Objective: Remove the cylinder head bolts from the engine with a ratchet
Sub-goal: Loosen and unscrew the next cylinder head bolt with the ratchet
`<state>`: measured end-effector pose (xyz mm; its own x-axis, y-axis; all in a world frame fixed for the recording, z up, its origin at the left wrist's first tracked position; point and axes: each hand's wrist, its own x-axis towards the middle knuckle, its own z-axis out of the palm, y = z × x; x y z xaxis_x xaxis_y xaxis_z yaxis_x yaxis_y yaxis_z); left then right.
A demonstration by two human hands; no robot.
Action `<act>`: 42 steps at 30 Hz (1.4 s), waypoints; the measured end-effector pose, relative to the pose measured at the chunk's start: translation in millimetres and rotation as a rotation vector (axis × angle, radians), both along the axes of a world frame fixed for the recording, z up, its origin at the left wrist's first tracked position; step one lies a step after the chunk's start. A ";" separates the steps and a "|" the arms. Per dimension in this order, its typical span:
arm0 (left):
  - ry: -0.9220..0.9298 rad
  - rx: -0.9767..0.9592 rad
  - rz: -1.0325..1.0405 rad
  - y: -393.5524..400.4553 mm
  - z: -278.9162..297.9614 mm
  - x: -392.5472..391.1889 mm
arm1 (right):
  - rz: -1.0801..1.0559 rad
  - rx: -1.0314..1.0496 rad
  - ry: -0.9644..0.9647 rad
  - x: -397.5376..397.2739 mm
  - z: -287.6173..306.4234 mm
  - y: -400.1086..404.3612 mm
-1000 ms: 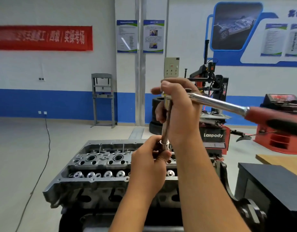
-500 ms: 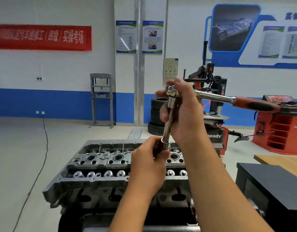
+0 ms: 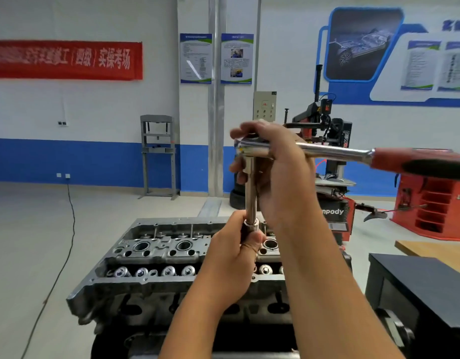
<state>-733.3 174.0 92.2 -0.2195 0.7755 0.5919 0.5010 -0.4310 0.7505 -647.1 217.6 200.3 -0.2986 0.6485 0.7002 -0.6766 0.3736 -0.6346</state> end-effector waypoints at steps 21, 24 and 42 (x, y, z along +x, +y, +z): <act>0.005 0.036 0.086 -1.8 0.0 1.8 | 0.208 -0.238 0.137 -12.3 6.7 -0.9; -0.052 0.062 0.097 -0.4 -0.4 3.3 | 0.243 -0.213 0.129 -6.9 4.5 -0.9; -0.065 0.112 0.109 2.7 -2.4 14.5 | 0.016 0.033 0.107 -4.4 -3.5 3.4</act>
